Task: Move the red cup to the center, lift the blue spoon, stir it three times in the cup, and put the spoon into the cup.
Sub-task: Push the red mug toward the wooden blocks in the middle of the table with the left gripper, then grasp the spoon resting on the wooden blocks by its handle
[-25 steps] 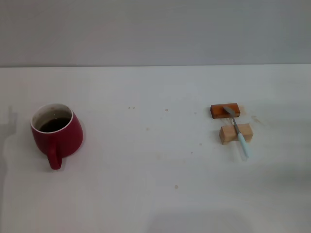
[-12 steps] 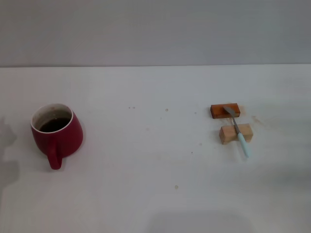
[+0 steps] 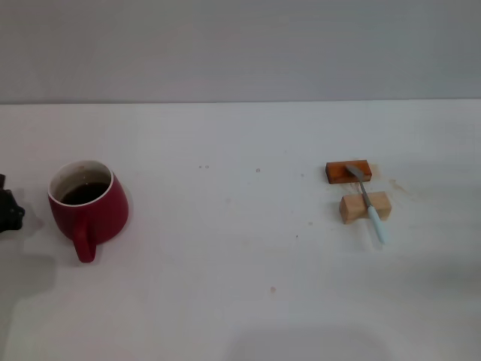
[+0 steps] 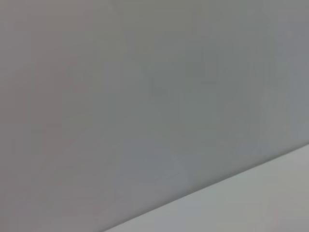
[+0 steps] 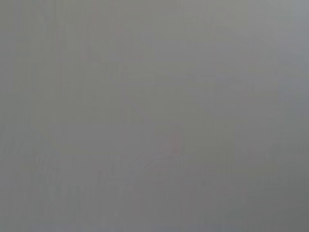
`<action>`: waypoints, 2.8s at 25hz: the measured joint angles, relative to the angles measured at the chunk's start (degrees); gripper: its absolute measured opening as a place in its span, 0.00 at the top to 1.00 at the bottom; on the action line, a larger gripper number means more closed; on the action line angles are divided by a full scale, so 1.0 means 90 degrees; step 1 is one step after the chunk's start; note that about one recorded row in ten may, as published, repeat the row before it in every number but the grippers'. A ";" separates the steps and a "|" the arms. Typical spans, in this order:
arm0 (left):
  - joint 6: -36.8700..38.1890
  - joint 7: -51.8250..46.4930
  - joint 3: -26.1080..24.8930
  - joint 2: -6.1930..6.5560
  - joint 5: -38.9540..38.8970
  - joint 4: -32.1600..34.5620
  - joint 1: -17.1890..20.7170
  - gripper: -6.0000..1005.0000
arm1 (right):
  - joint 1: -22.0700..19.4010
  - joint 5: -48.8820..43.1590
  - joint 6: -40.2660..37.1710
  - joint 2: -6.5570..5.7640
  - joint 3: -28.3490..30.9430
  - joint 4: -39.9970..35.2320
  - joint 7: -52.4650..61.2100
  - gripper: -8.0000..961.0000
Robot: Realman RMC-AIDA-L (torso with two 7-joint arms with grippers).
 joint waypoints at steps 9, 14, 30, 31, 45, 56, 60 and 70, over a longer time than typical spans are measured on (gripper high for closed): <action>-0.0009 0.0419 0.0601 -0.0007 -0.0007 -0.0076 -0.0110 0.98 | 0.0000 0.0000 0.0000 0.0004 0.0000 0.0000 0.0000 0.23; 0.0003 0.0427 0.0934 -0.0012 -0.0004 -0.0086 -0.0183 0.98 | 0.0000 0.0000 0.0000 0.0007 0.0000 0.0000 0.0000 0.23; 0.0047 0.0424 0.1899 -0.0023 -0.0002 -0.0563 -0.0295 0.98 | -0.0020 -0.0001 0.0000 0.0020 0.0000 0.0028 0.0000 0.23; 0.0047 0.0424 0.1960 -0.0023 -0.0002 -0.0608 -0.0296 0.98 | -0.0020 -0.0001 0.0000 0.0020 0.0000 0.0032 0.0001 0.23; 0.0048 0.0390 0.2607 -0.0047 -0.0002 -0.1074 -0.0374 0.98 | -0.0009 -0.0001 -0.0001 0.0020 0.0000 0.0040 0.0000 0.23; 0.0011 0.0365 0.3024 -0.0064 -0.0001 -0.1451 -0.0381 0.98 | -0.0024 -0.0001 -0.0002 0.0020 -0.0002 0.0039 0.0000 0.23; 0.0003 0.0363 0.3143 -0.0076 -0.0002 -0.1553 -0.0361 0.98 | -0.0028 -0.0001 -0.0002 0.0020 -0.0013 0.0039 0.0000 0.23; 0.0041 0.0317 0.2764 -0.0070 -0.0149 -0.1597 -0.0233 0.96 | -0.0031 -0.0013 -0.0002 0.0020 -0.0034 0.0039 0.0000 0.23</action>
